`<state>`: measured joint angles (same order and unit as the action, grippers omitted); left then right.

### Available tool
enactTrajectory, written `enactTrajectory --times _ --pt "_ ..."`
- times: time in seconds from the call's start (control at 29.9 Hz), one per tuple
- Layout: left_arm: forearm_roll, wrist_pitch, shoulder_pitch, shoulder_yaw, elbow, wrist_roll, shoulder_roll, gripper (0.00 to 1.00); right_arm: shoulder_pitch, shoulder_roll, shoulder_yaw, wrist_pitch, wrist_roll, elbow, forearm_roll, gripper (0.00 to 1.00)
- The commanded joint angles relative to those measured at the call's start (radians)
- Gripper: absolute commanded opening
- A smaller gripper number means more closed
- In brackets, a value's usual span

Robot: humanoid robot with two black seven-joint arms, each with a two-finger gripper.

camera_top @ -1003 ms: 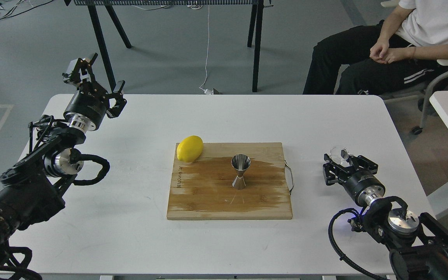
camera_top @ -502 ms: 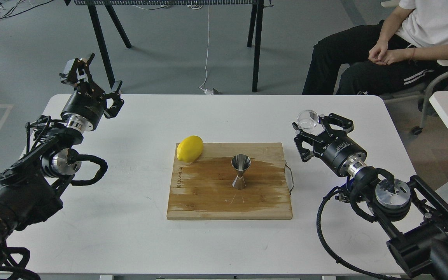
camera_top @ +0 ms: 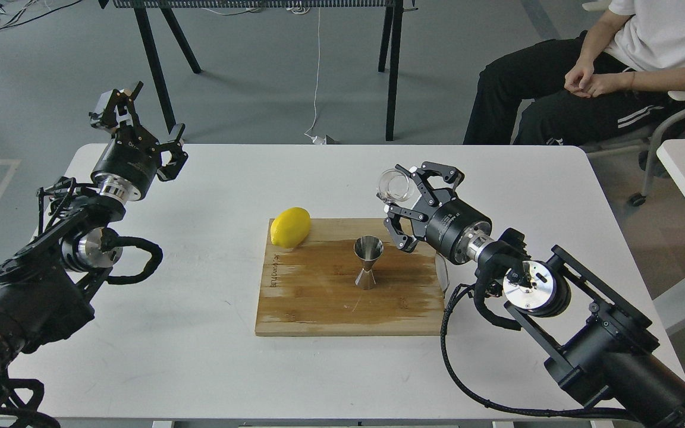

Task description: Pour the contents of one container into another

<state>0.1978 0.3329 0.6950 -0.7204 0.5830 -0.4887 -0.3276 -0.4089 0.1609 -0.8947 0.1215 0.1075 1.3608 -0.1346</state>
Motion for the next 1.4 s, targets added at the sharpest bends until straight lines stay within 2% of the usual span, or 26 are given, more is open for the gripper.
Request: enactTrajectory --times 0.0,0.17,0.53,0.67,1.37 --pt "0.0 0.0 0.0 -0.001 0.0 0.0 -0.001 1.0 -0.002 0.002 0.019 0.006 0.0 0.0 -0.087 0.26" --pt "0.0 -0.011 0.0 -0.001 0.0 0.0 -0.001 1.0 0.007 -0.003 0.03 0.018 0.0 0.004 -0.24 0.26" --pt "0.0 -0.014 -0.005 -0.001 0.0 0.0 -0.011 1.0 0.005 -0.007 0.086 0.017 -0.008 0.006 -0.333 0.26" --pt "0.0 -0.015 -0.005 -0.001 0.0 0.0 -0.013 1.0 0.007 -0.007 0.094 0.02 -0.049 0.004 -0.398 0.26" --pt "0.0 -0.017 -0.006 -0.001 0.0 0.0 -0.018 1.0 0.018 -0.006 0.18 0.021 -0.081 0.015 -0.599 0.26"
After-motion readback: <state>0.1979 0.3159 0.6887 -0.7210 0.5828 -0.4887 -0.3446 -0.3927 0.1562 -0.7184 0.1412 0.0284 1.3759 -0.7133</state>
